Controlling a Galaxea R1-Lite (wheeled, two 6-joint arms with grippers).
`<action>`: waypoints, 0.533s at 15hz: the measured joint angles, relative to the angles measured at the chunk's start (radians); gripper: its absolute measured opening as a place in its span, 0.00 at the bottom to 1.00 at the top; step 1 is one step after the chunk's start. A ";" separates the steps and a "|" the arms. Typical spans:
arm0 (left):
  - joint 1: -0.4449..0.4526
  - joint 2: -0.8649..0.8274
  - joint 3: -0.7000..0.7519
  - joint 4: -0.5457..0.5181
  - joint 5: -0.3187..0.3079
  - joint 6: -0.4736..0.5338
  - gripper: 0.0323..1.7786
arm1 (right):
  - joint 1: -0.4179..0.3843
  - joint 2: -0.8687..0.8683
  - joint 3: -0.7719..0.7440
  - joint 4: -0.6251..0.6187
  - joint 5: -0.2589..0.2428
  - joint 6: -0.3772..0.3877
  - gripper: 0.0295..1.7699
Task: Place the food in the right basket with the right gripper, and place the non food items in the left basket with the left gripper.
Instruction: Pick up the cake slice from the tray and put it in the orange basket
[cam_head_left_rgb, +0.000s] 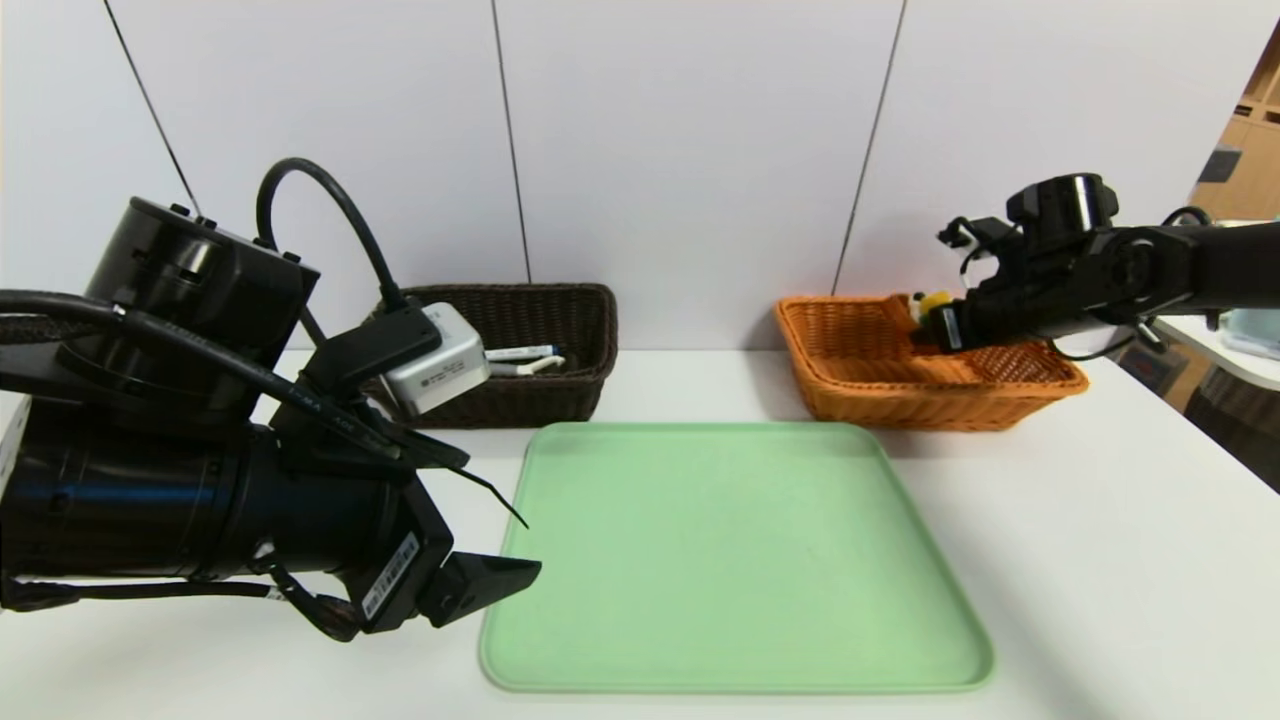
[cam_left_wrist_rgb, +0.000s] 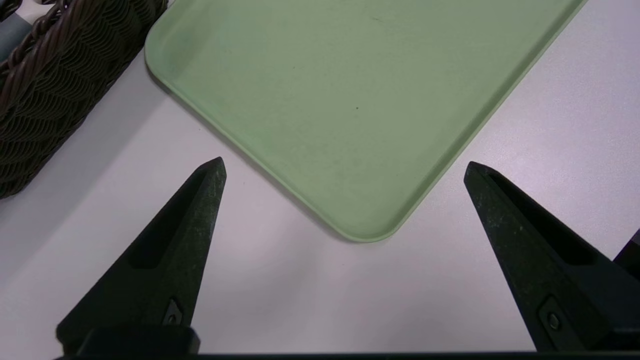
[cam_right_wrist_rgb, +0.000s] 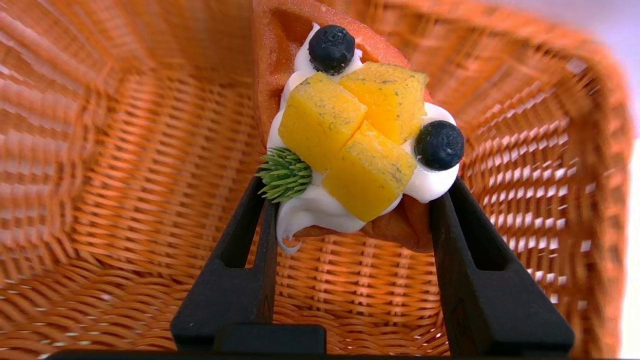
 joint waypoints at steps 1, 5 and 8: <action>0.000 0.000 0.000 0.000 0.000 0.000 0.95 | -0.003 0.008 -0.002 0.009 0.005 -0.001 0.51; -0.001 0.001 0.000 0.000 -0.001 -0.002 0.95 | -0.005 0.014 -0.011 0.051 0.012 -0.004 0.71; -0.001 0.000 0.005 0.000 -0.001 -0.002 0.95 | -0.004 0.010 -0.012 0.053 0.014 -0.004 0.79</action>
